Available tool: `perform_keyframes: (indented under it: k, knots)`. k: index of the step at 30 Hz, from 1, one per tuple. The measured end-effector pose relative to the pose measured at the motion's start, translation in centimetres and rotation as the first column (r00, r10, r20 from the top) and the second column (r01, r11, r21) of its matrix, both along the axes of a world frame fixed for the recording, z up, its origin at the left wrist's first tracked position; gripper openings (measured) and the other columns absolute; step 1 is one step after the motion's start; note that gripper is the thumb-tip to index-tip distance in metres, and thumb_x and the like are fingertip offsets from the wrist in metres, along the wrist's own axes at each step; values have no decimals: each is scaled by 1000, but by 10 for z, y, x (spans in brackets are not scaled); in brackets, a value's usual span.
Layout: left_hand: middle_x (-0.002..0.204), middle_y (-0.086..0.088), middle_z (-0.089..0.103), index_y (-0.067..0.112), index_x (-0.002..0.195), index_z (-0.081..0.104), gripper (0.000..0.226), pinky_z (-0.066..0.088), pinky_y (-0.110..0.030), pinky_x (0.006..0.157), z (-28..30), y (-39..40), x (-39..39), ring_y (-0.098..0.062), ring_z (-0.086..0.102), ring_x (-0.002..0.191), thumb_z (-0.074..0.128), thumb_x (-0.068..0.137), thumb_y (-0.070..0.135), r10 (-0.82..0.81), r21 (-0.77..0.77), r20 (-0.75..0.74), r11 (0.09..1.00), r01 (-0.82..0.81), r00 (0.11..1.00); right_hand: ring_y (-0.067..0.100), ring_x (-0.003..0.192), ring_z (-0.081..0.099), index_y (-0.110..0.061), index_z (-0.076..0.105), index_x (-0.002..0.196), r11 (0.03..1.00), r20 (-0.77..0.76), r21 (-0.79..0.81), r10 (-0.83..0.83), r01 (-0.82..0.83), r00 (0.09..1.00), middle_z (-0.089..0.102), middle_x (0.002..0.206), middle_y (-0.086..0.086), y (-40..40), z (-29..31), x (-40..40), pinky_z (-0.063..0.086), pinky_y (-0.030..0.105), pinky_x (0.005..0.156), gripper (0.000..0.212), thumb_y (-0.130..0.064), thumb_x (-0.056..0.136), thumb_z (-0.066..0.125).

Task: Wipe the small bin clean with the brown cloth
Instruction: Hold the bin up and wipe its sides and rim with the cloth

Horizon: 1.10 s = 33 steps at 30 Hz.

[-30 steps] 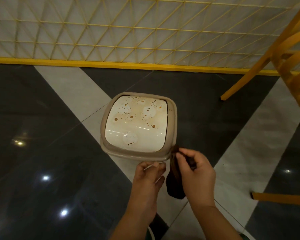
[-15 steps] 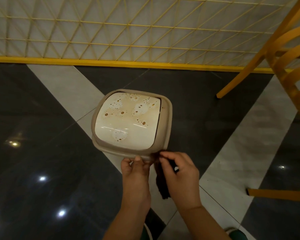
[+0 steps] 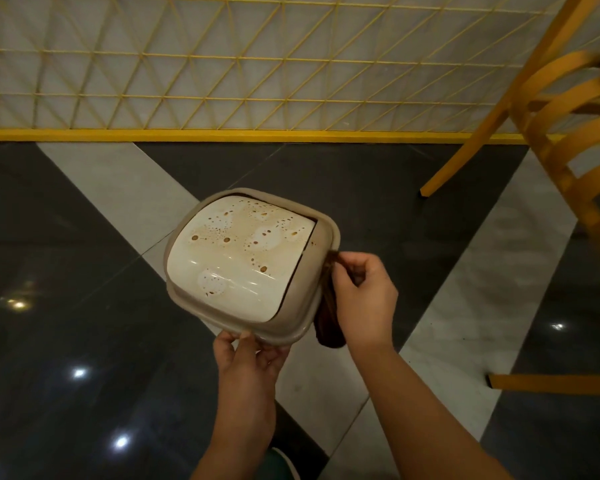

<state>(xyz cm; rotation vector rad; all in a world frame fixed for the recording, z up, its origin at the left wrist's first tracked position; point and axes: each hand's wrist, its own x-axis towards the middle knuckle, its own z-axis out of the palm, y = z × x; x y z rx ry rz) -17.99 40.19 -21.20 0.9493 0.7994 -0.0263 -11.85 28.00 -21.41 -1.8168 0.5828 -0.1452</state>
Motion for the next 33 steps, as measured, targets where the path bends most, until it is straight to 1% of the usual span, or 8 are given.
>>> perform_keyframes:
  k: [2,6,11,14,17,22,28,33]
  knots:
    - [90,-7,66,21,108,47,12,52,-36,80,0,-3,2,-24,65,87,40,101,15,-5,11,-4,1000,5,1000,-3,93,60,-34,64,101,1000,4,-8,-21,21,1000,63,99,-17,6,-2,-4,53,23,87,16,-21,92,59]
    - [97,-10,66,21,119,44,20,52,-36,77,-1,-3,0,-26,65,90,39,101,14,-14,6,8,1000,14,1000,-14,107,48,-43,54,116,997,37,-26,77,-76,996,49,112,-27,26,-10,-50,41,2,86,29,-22,95,53]
    - [105,-14,66,21,122,45,21,52,-42,82,-5,14,-3,-30,65,96,41,101,17,-95,-3,-9,996,95,995,-9,104,52,-42,58,107,992,23,-65,106,-105,994,52,107,-26,18,-13,-58,44,11,89,29,-18,92,59]
    - [97,-11,65,19,111,48,13,55,-38,72,-6,32,-1,-26,64,86,39,101,20,-126,-6,-14,992,126,992,-6,99,55,-42,60,106,1000,-16,-5,20,-20,1000,55,107,-24,2,-8,-31,46,15,86,24,-22,92,59]
    - [88,-7,62,24,98,50,8,53,-39,72,-6,38,3,-21,62,81,43,100,23,-3,17,5,1000,3,1000,-5,98,56,-40,60,108,998,-47,-20,55,-56,997,57,108,-21,-2,-6,-23,44,10,80,22,-25,91,60]
    - [95,-8,65,19,119,45,23,50,-41,86,-2,6,-5,-22,64,91,49,97,12,203,97,17,974,-204,979,-7,97,57,-43,63,105,999,-47,15,49,-49,998,61,107,-21,4,-10,-30,47,12,83,22,-26,91,61]
    - [99,-13,61,24,120,42,25,52,-39,83,-3,3,2,-22,62,84,45,99,10,194,119,51,973,-199,980,0,102,60,-43,64,109,977,-21,211,-30,34,999,61,113,-18,14,-13,-28,55,30,88,23,-30,91,61]
    - [92,-11,62,25,120,41,24,50,-40,83,-3,3,-1,-23,60,79,43,100,12,198,93,37,975,-201,979,-3,101,57,-44,60,105,974,4,224,-36,35,999,54,113,-17,20,-11,-30,50,14,83,24,-25,91,62]
